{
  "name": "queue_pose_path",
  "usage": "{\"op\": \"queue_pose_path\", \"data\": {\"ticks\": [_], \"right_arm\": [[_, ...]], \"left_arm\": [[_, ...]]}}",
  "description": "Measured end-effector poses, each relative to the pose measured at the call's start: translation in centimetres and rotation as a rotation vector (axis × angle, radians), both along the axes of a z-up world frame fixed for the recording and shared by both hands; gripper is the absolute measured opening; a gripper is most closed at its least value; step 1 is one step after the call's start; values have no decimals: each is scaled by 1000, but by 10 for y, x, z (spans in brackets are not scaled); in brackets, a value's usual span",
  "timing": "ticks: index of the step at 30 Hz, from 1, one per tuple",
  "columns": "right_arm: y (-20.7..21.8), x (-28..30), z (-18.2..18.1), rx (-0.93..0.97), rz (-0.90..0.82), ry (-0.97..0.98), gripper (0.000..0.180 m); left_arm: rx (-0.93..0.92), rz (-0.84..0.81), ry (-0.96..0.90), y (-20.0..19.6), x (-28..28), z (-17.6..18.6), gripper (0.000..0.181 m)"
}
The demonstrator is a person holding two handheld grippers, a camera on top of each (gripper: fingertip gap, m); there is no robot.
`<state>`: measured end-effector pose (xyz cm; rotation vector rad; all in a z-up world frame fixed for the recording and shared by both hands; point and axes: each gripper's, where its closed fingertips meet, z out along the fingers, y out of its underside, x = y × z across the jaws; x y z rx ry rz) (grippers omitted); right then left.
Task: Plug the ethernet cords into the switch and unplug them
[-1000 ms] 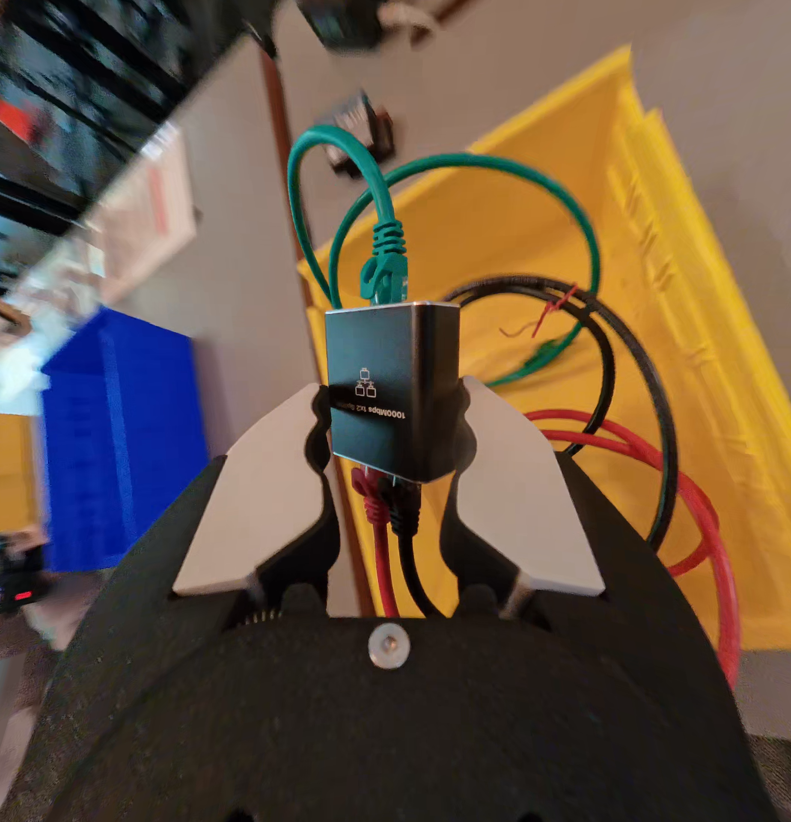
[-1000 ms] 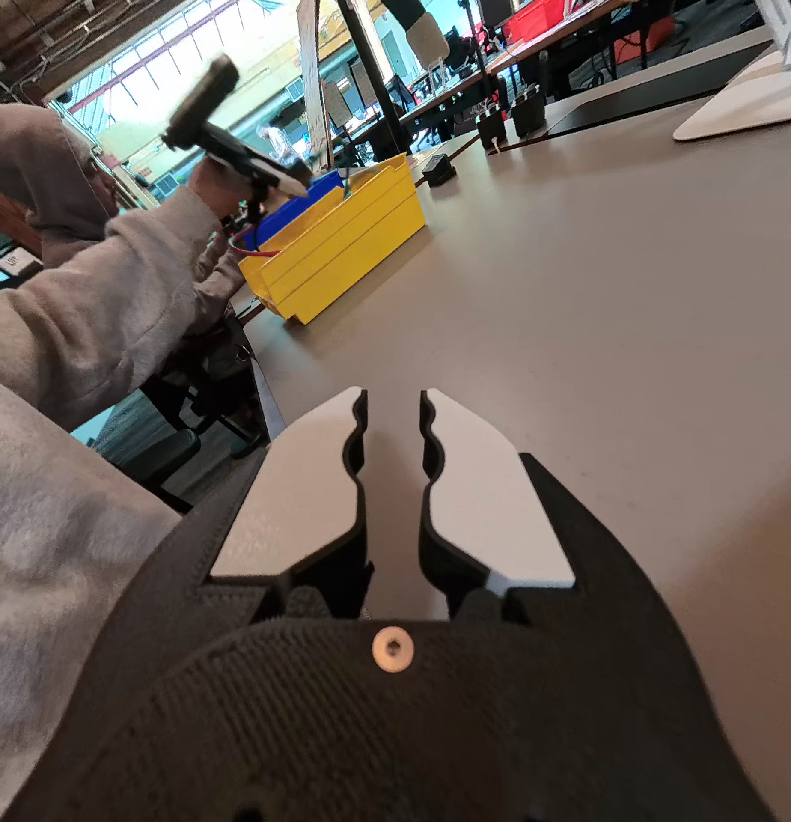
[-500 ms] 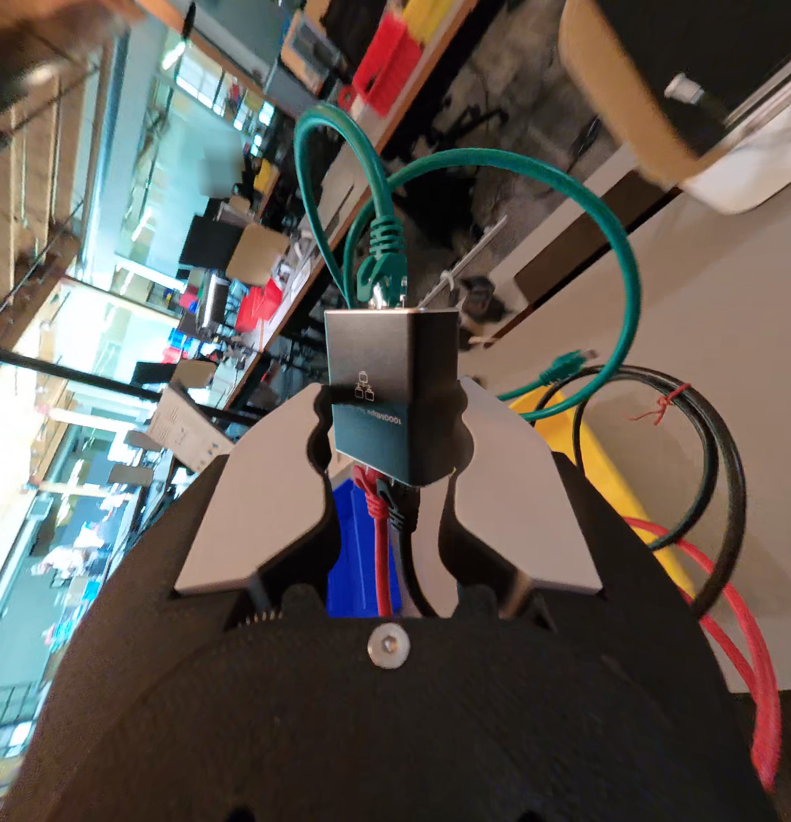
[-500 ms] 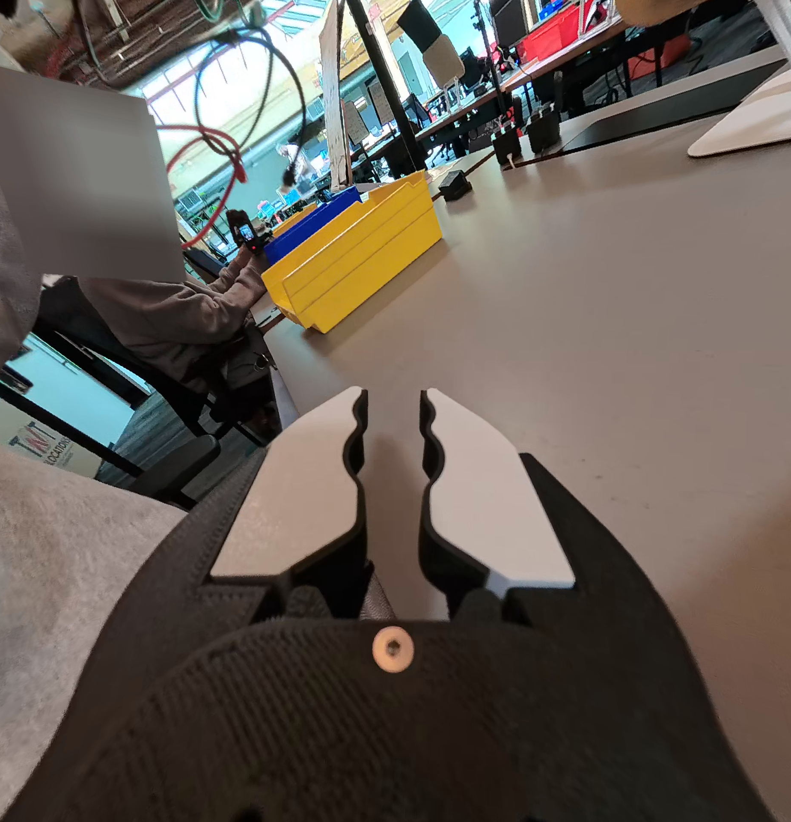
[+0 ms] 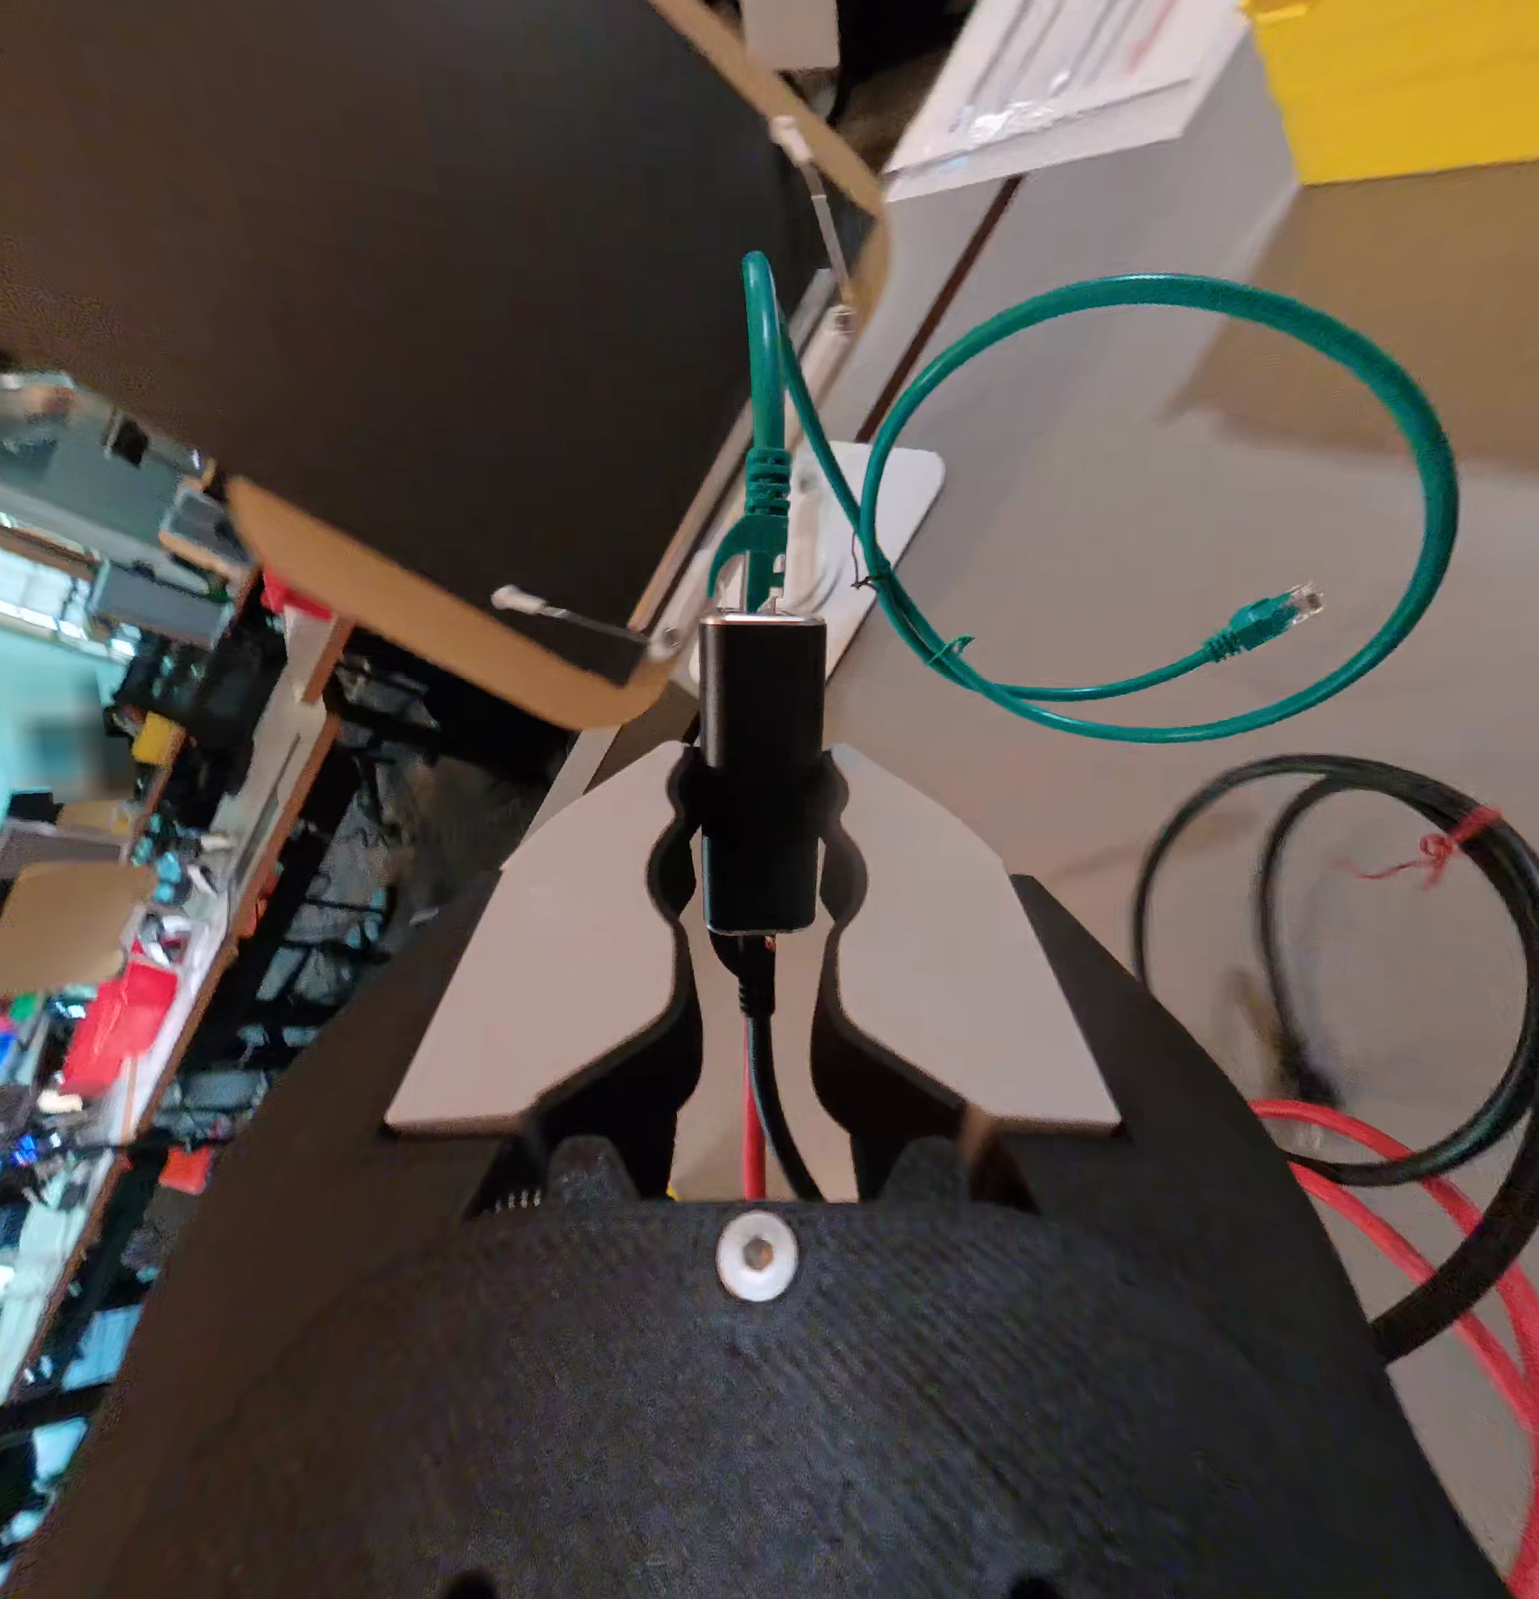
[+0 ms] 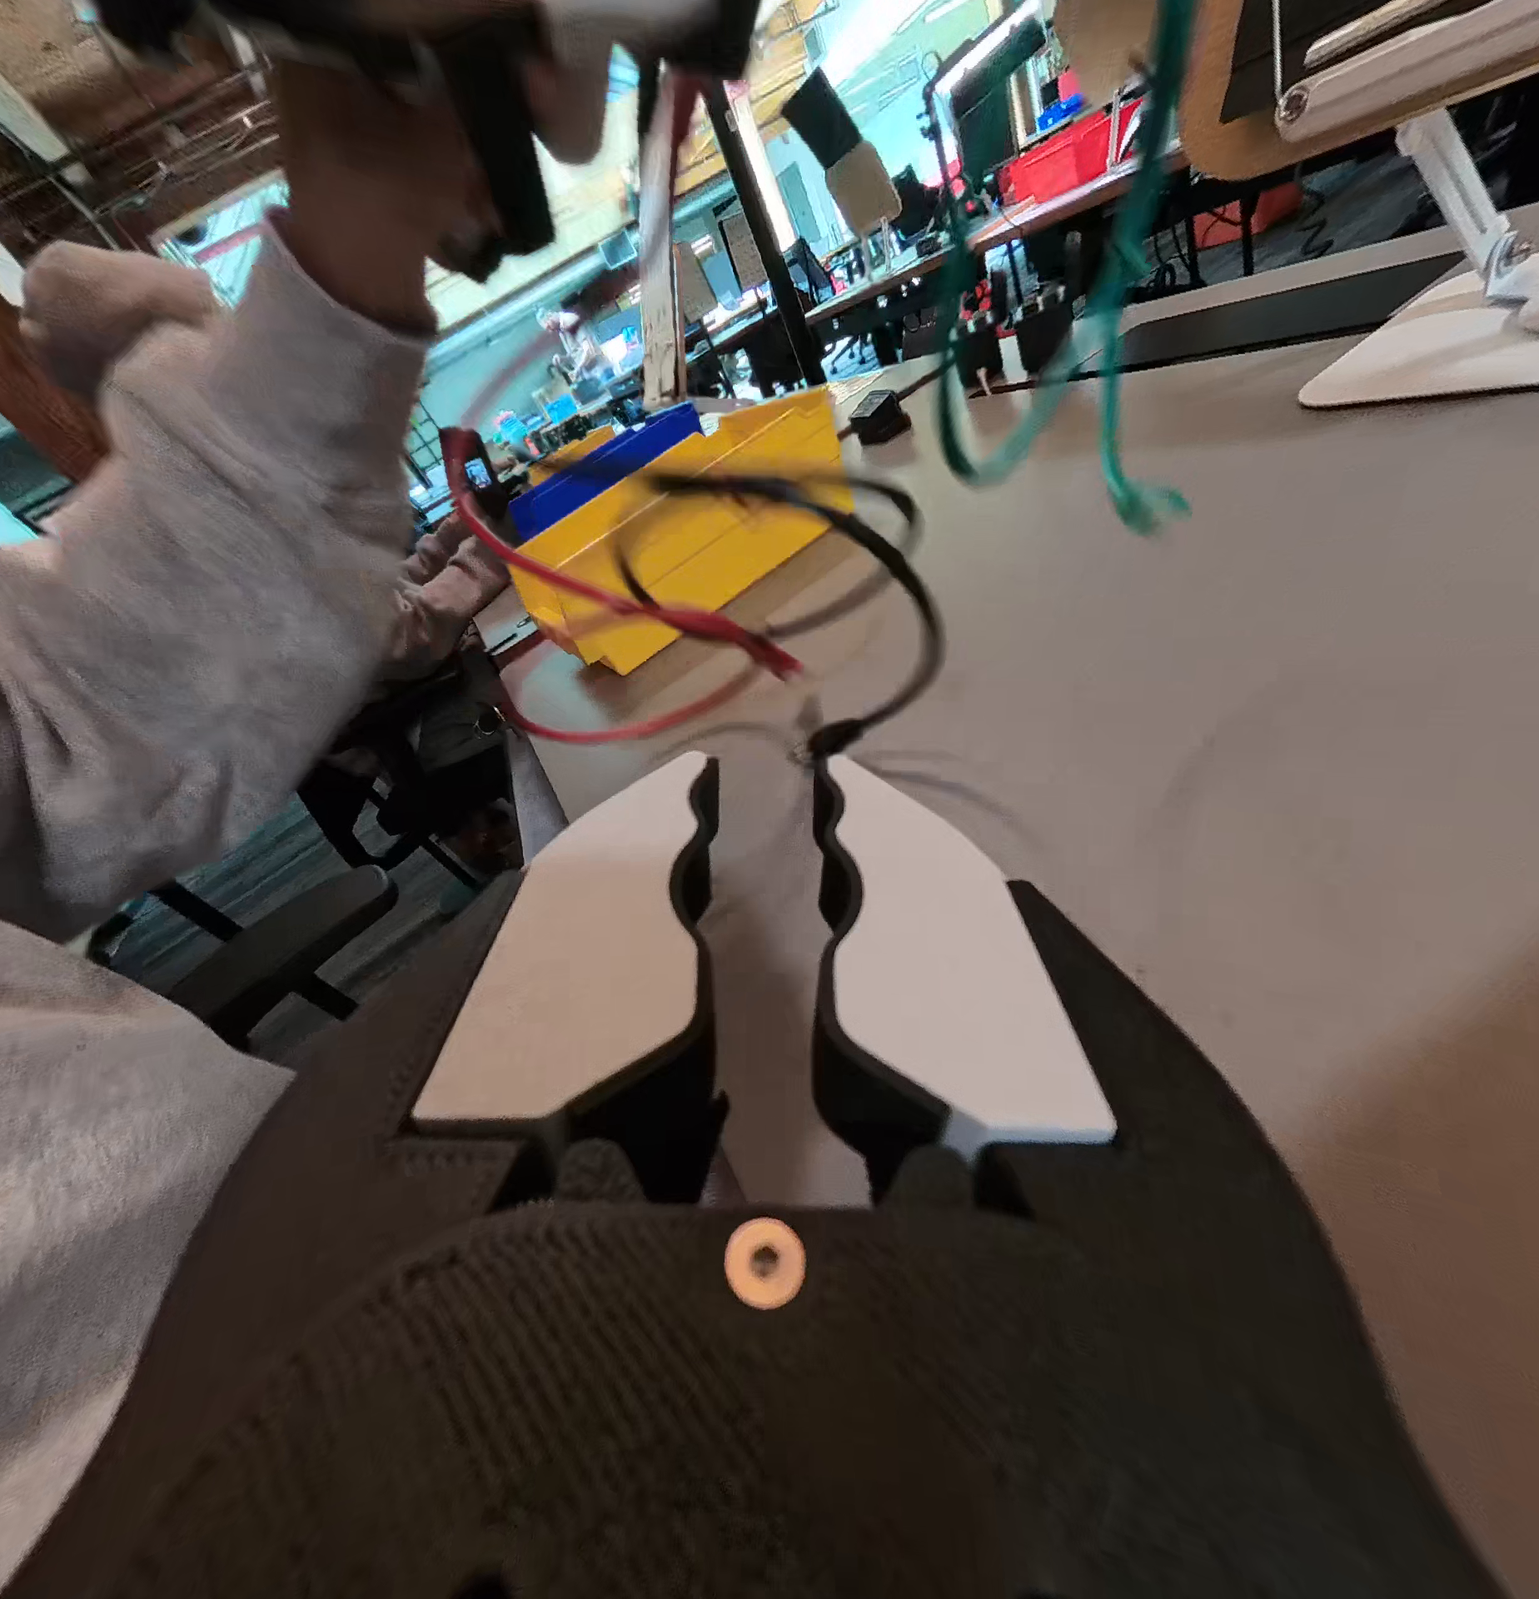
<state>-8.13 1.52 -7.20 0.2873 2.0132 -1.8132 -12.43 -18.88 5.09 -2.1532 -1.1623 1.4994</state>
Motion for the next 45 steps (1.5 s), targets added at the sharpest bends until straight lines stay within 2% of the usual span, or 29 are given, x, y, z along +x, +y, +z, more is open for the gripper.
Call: {"op": "queue_pose_path", "data": {"ticks": [4,9,12,16,20,22,24,27,29,32,35,36,38,40,43,45], "right_arm": [[2,-6,2,-5,-30,56,21],[2,-23,-2,15,-125,200,24],[-6,-36,0,6,-190,269,27],[-26,-43,0,12,-209,369,35],[-49,-41,18,-70,-227,681,40],[-63,-45,9,-31,-229,794,47],[-72,-53,-12,86,-214,858,59],[-72,-50,-26,174,-179,1020,48],[-69,-54,-28,240,-218,1232,27],[-62,-65,-30,332,-285,1585,38],[-58,-64,-39,380,-246,1599,24],[-56,-65,-38,389,-248,1580,12],[-55,-67,-42,434,-232,1529,12],[-54,-74,-43,476,-268,1513,10],[-49,-87,-39,509,-336,1480,11],[-47,-93,-36,513,-378,1443,11]], "left_arm": [[-194,-86,47,32,-28,-63,25],[-464,-219,97,69,-27,-123,25],[-480,-280,131,83,-20,-146,25],[-414,-330,140,94,-16,-162,25],[-460,-364,149,99,-10,-167,25],[-453,-377,161,102,-8,-164,25],[-442,-378,150,102,-7,-164,26],[-464,-383,147,104,-5,-165,25],[-469,-412,165,110,-3,-161,25],[-519,-431,160,115,-1,-159,25],[-534,-451,144,122,1,-162,25],[-524,-448,137,122,1,-162,25],[-419,-426,53,119,-1,-168,26],[-289,-375,48,118,1,-157,33],[-22,-375,133,131,14,-127,49],[244,-413,157,149,28,-118,40]]}}
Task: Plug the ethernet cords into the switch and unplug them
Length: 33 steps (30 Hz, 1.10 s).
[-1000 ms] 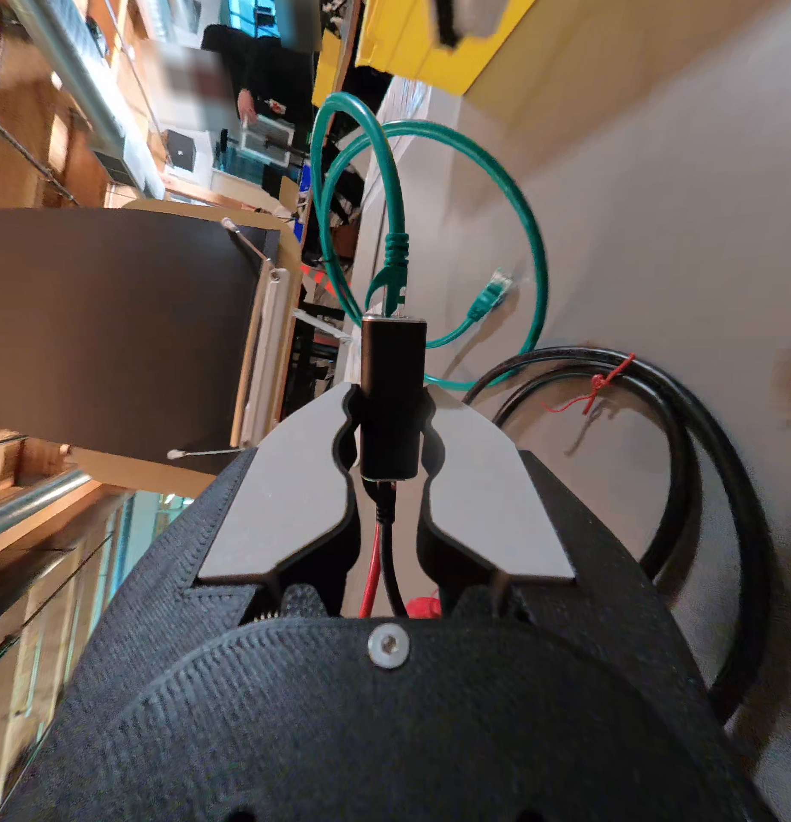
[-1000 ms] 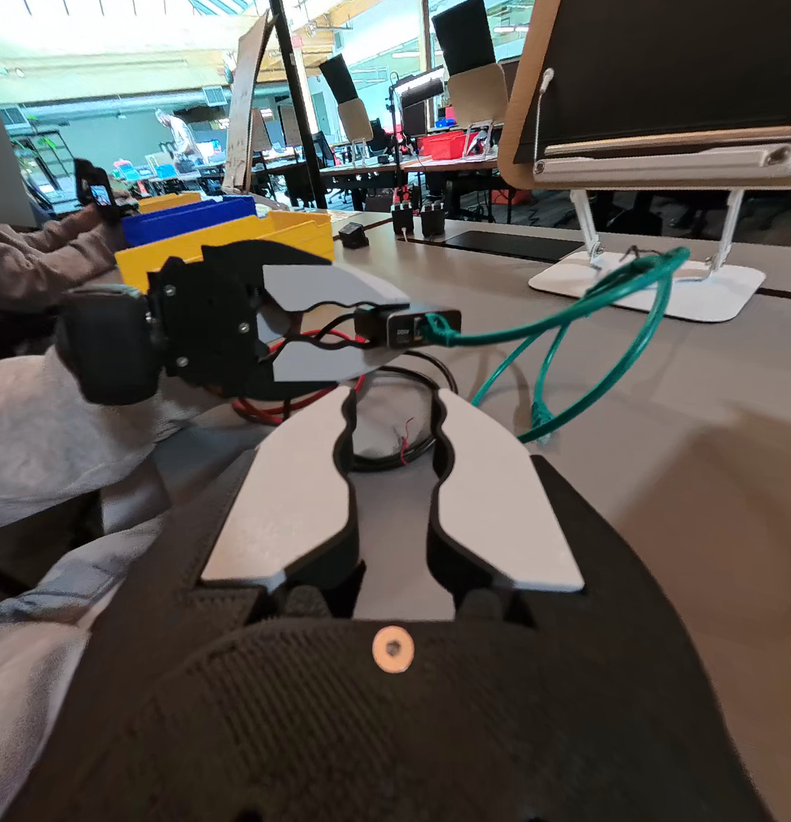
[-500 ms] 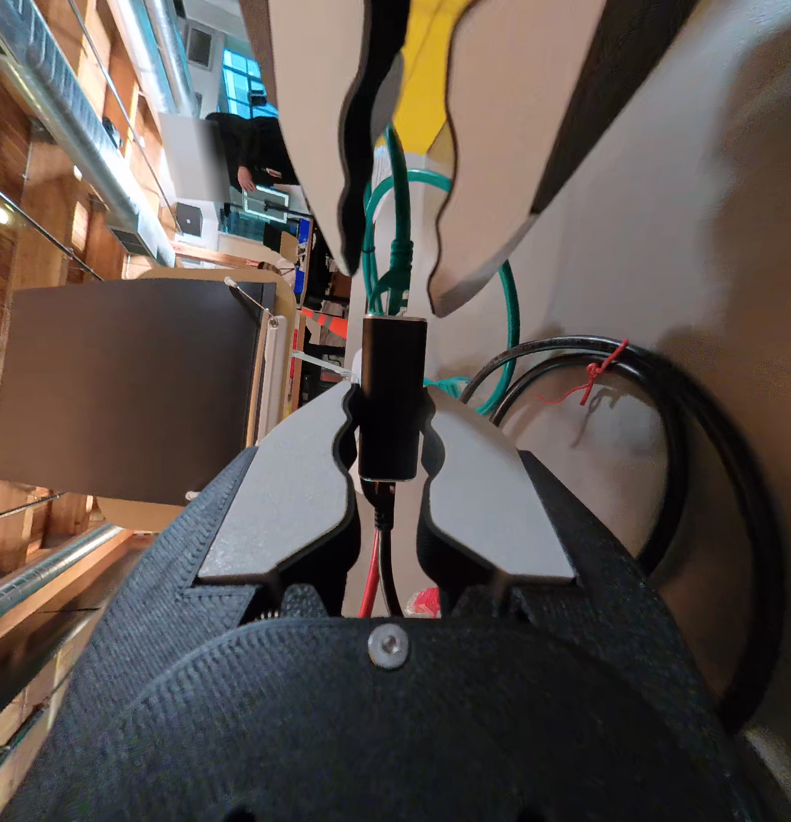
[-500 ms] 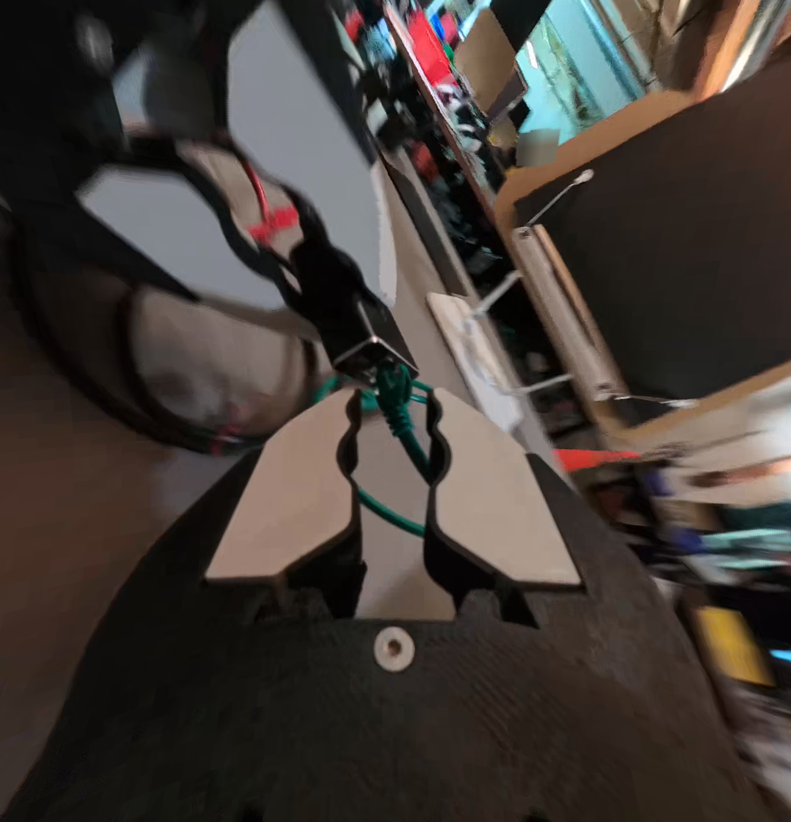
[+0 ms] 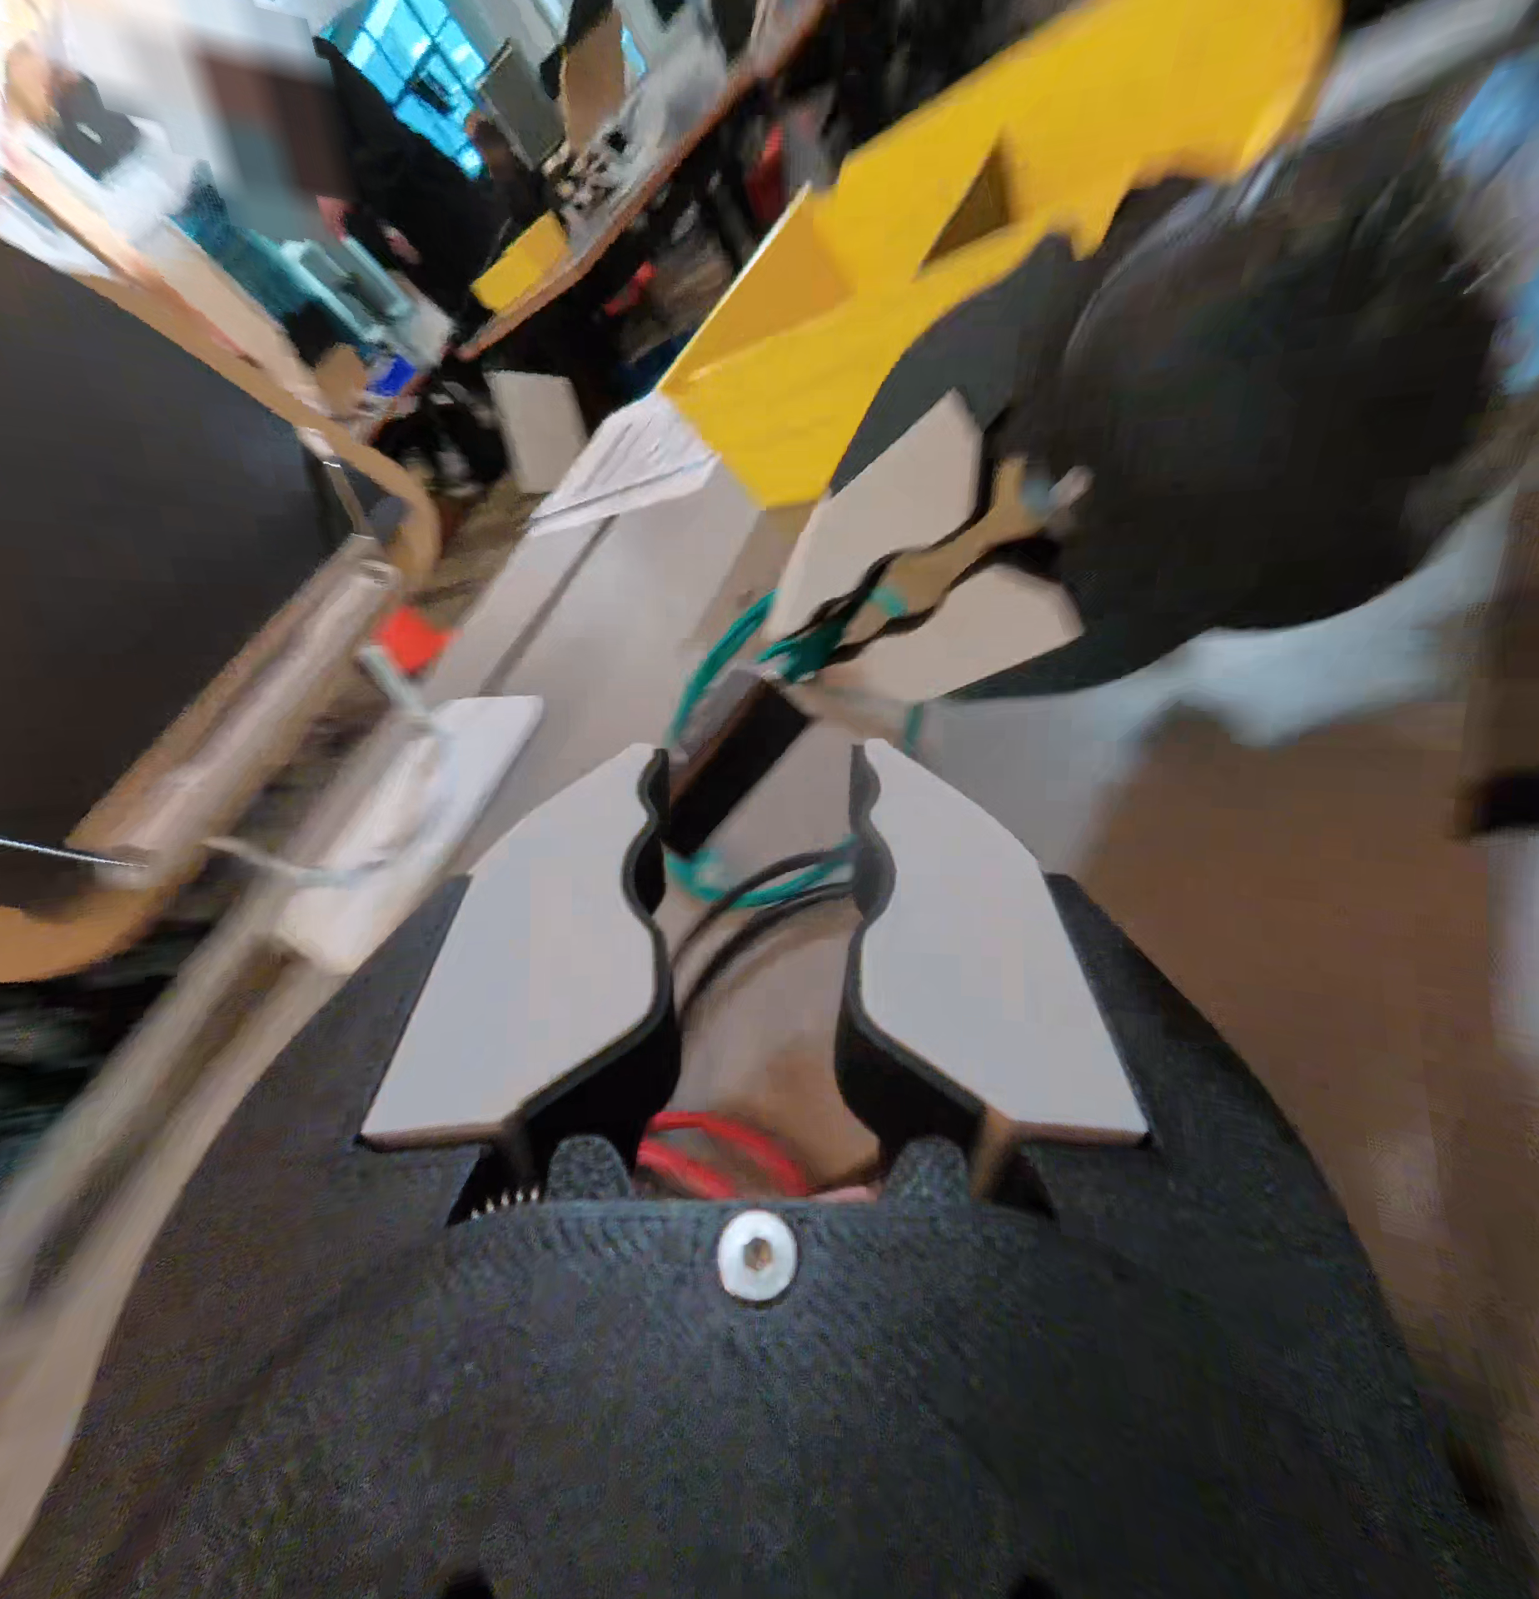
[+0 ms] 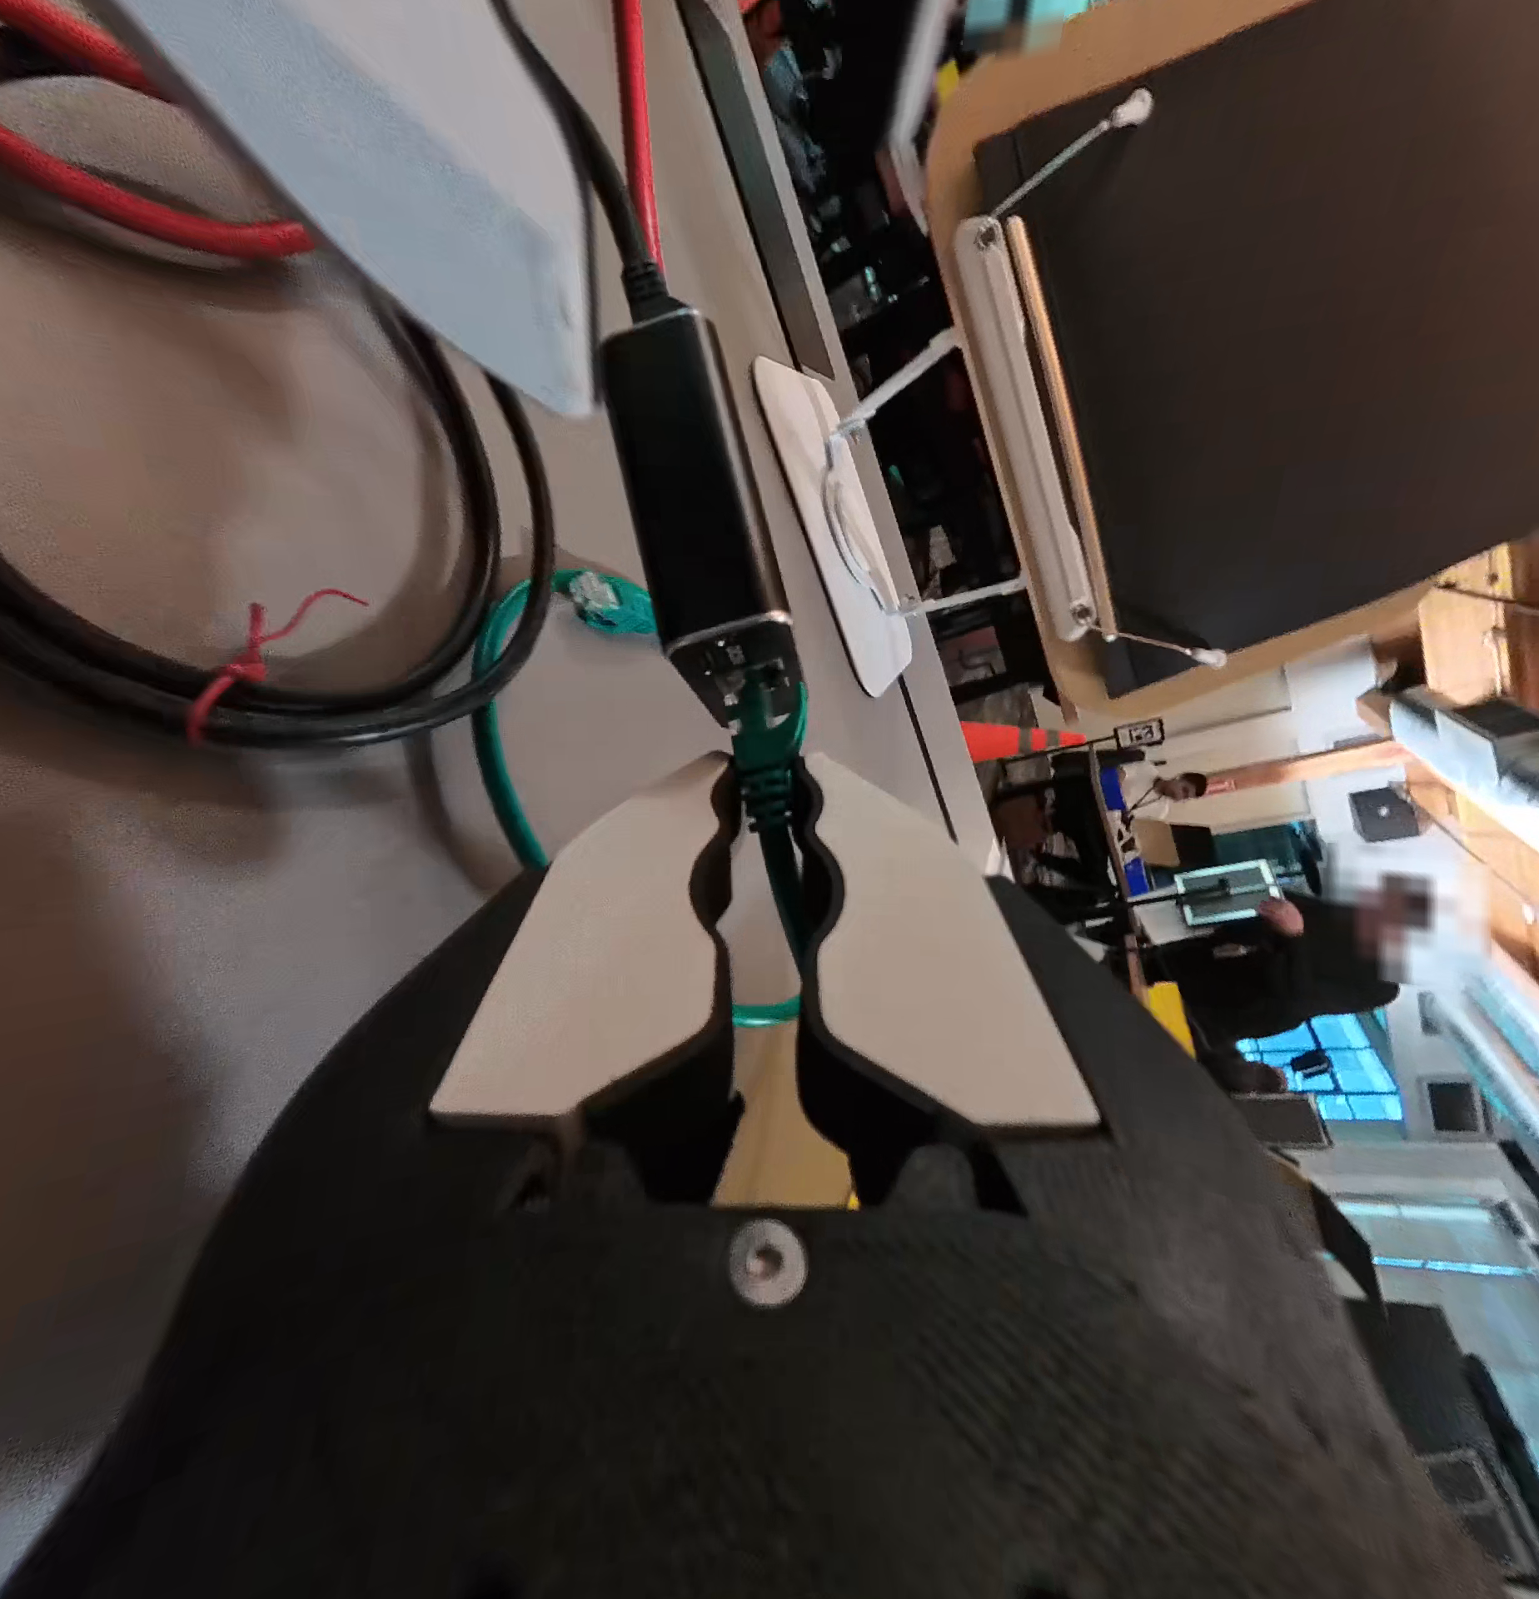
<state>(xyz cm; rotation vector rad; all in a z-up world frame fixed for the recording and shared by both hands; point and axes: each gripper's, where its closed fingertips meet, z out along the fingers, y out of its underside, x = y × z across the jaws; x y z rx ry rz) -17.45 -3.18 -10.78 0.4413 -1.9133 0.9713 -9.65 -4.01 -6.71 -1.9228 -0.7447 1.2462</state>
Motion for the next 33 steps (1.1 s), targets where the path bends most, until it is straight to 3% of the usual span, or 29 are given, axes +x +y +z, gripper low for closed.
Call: {"op": "queue_pose_path", "data": {"ticks": [5,9,12,14,18,19,20,23,26,28,30,33], "right_arm": [[0,0,17,-96,-54,2,11],[-8,20,31,-199,-61,-72,11],[-18,42,30,-166,0,2,11],[-25,56,25,-118,36,86,11],[-37,88,14,-63,174,169,12],[-39,97,11,-52,231,194,12],[-39,105,9,-41,275,240,13],[-39,108,5,-15,297,315,15],[-38,104,-8,-41,287,3,23],[-37,115,-12,-86,352,-408,35],[-32,126,7,-203,449,-821,44],[-23,113,39,-396,516,-1195,48]], "left_arm": [[944,-185,-248,37,18,-12,12],[1520,-199,-246,-4,7,-6,18],[1633,-194,-203,-27,7,-2,58],[1723,-223,-194,-38,9,4,70],[1809,-234,-284,-46,10,-11,65],[1843,-258,-302,-46,11,-13,59],[1879,-271,-320,-47,12,-15,42],[1886,-310,-318,-48,14,-18,30],[1855,-313,-254,-57,14,-17,27],[1854,-316,-250,-63,15,-17,26],[1850,-305,-233,-67,15,-17,25],[1806,-284,-226,-64,14,-18,25]]}}
